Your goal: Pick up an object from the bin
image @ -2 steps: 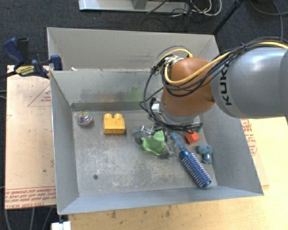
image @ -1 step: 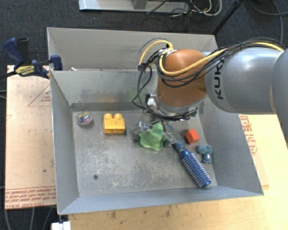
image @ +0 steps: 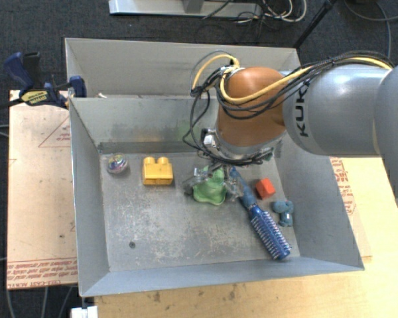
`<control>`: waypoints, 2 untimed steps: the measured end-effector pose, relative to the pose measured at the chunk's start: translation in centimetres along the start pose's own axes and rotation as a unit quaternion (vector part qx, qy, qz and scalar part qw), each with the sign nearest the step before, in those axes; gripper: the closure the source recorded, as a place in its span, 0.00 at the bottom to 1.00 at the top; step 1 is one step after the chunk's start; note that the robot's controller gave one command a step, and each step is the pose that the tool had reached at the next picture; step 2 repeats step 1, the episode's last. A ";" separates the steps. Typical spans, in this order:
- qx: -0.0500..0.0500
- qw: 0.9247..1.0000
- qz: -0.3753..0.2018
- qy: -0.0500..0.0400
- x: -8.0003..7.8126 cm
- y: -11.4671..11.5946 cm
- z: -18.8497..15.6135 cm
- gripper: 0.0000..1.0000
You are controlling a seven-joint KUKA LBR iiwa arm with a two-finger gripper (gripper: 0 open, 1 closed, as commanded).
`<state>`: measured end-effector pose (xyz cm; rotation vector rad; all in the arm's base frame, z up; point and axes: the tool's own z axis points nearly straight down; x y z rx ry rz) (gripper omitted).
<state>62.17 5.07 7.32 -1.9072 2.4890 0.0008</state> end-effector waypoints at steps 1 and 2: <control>0.002 0.954 -0.300 -0.001 -5.8 -1.0 -12.7 1.00; 0.002 0.954 -0.300 -0.001 -5.8 -1.0 -12.7 1.00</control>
Offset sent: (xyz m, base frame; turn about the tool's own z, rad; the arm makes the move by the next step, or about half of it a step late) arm 0.0226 0.0503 0.1249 -0.6132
